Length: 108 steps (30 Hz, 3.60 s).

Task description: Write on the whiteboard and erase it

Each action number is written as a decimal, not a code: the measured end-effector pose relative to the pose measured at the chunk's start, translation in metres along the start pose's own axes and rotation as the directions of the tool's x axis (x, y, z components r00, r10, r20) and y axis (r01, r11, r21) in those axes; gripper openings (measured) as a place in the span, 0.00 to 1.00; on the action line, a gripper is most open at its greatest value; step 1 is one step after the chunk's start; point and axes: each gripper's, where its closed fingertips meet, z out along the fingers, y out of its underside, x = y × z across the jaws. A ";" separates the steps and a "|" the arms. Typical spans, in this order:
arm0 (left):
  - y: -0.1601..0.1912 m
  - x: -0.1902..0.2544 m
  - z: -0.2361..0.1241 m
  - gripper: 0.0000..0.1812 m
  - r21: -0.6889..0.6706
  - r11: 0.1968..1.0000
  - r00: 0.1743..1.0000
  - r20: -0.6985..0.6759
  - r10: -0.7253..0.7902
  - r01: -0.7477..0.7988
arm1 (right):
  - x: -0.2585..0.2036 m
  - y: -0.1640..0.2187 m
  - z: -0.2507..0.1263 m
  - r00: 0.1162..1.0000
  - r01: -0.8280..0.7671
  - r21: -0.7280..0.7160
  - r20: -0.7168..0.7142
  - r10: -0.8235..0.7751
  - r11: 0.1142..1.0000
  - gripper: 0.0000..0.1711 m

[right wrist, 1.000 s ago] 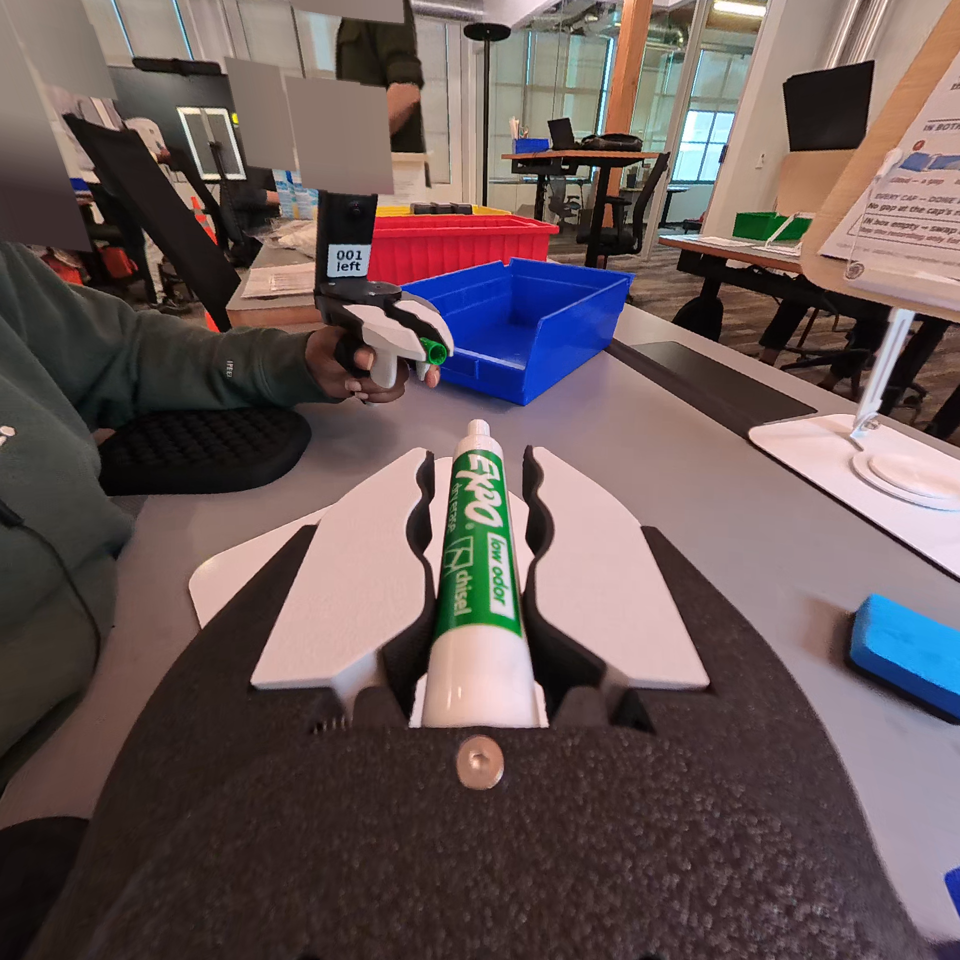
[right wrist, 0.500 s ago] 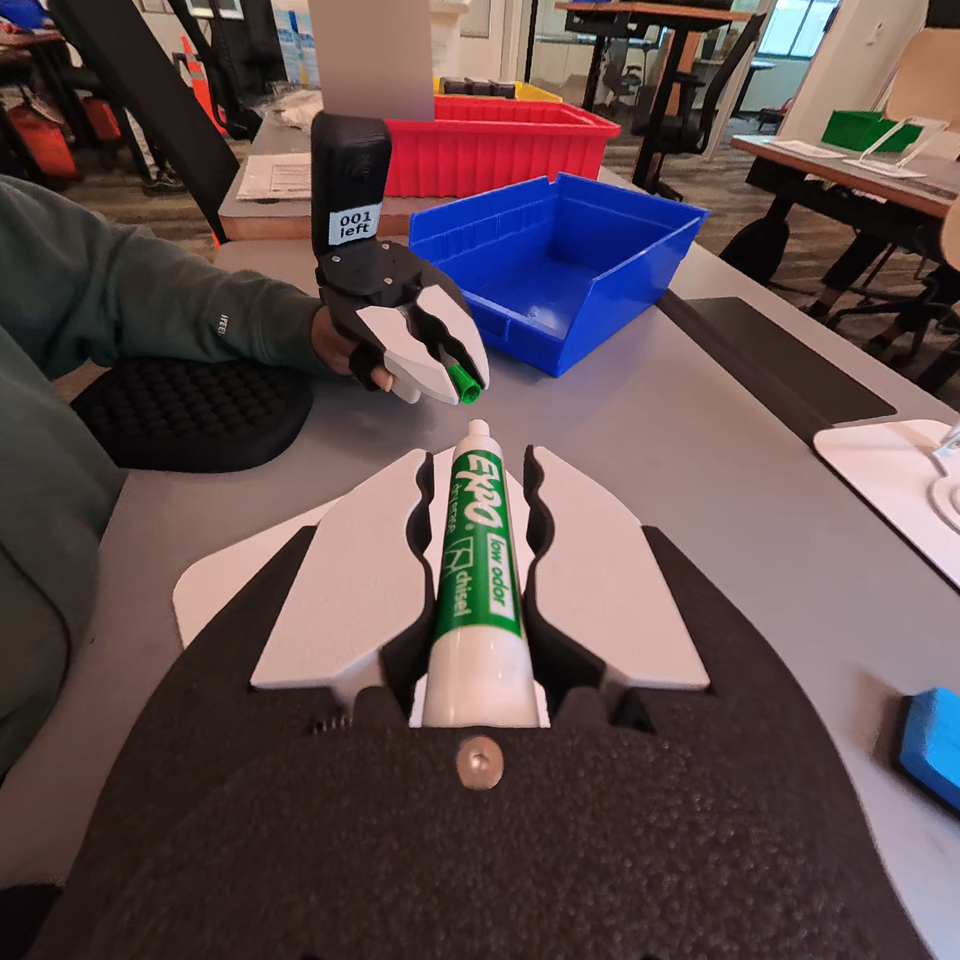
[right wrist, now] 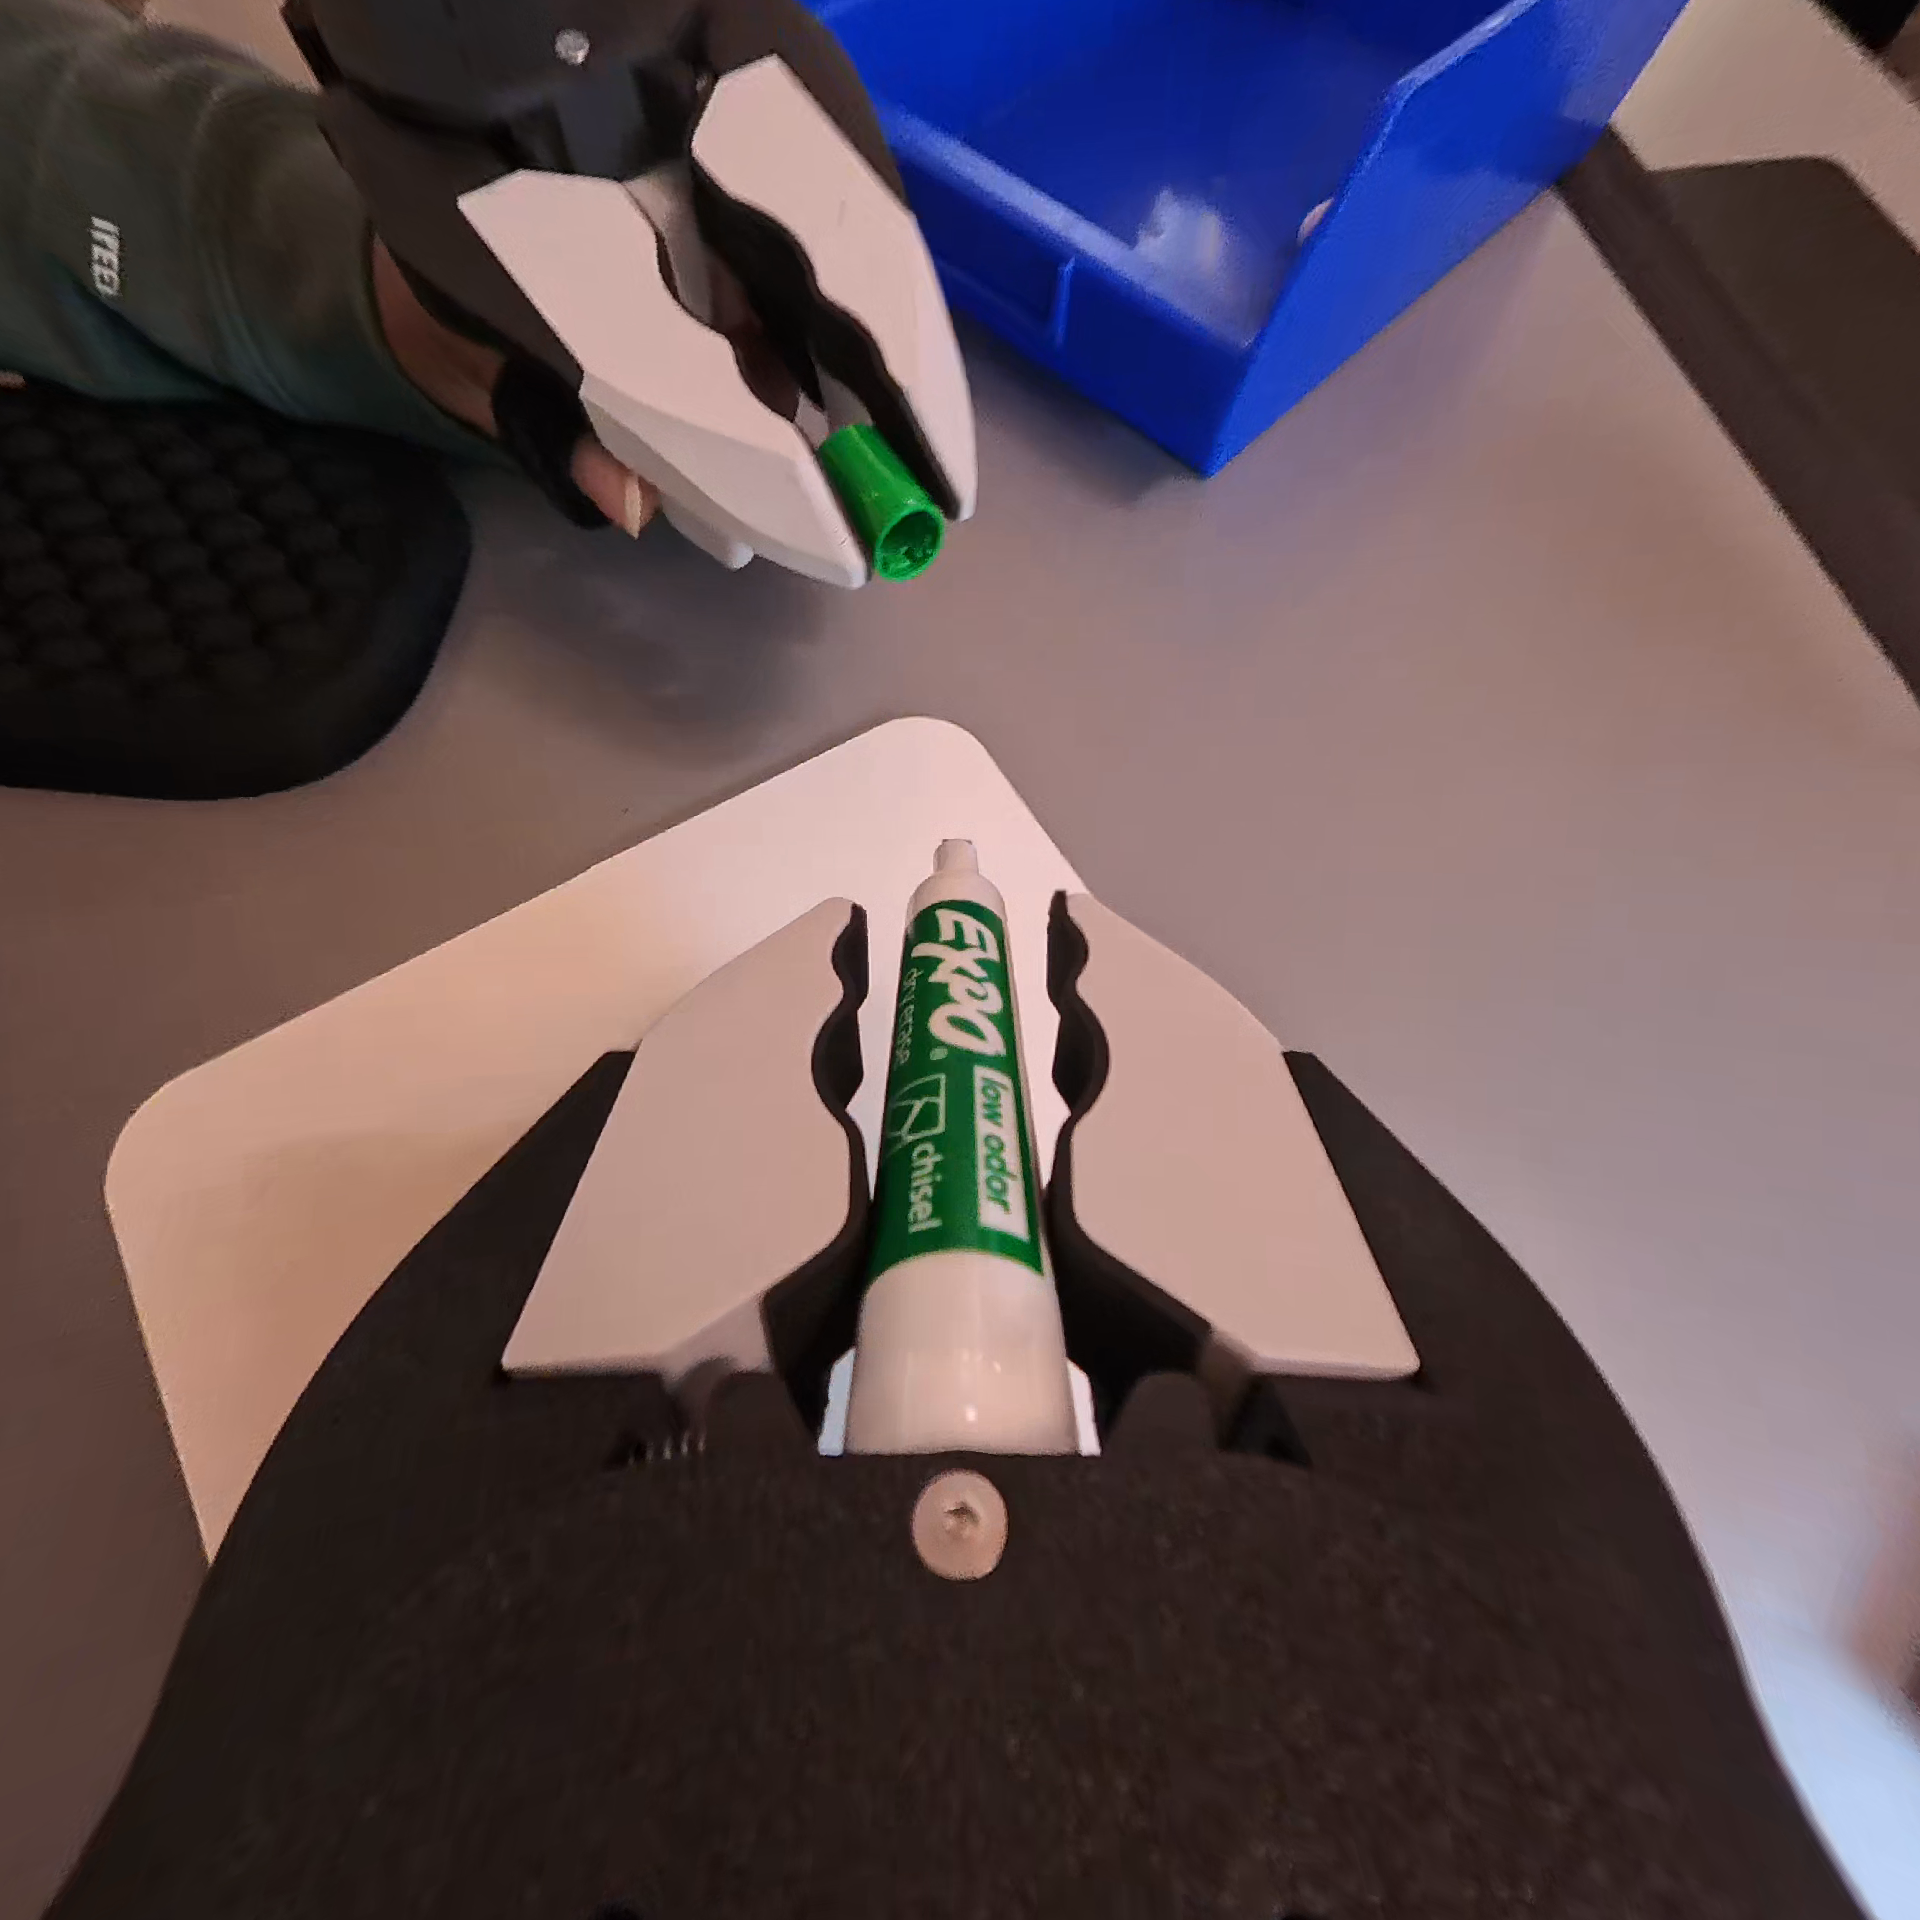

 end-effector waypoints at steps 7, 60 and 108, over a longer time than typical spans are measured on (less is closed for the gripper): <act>-0.004 -0.007 -0.006 0.11 -0.015 1.000 0.998 0.055 0.019 -0.018 | -0.011 0.005 0.008 0.999 0.024 -0.097 0.050 -0.019 0.995 0.20; 0.024 0.000 -0.015 0.11 -0.143 0.987 0.997 -0.038 0.065 -0.069 | -0.090 0.045 0.010 0.961 0.147 -0.429 0.275 -0.026 0.891 0.19; 0.028 0.000 -0.014 0.11 -0.158 0.986 0.998 -0.048 0.048 -0.055 | -0.004 0.046 -0.001 0.996 0.024 -0.400 0.083 0.011 0.916 0.20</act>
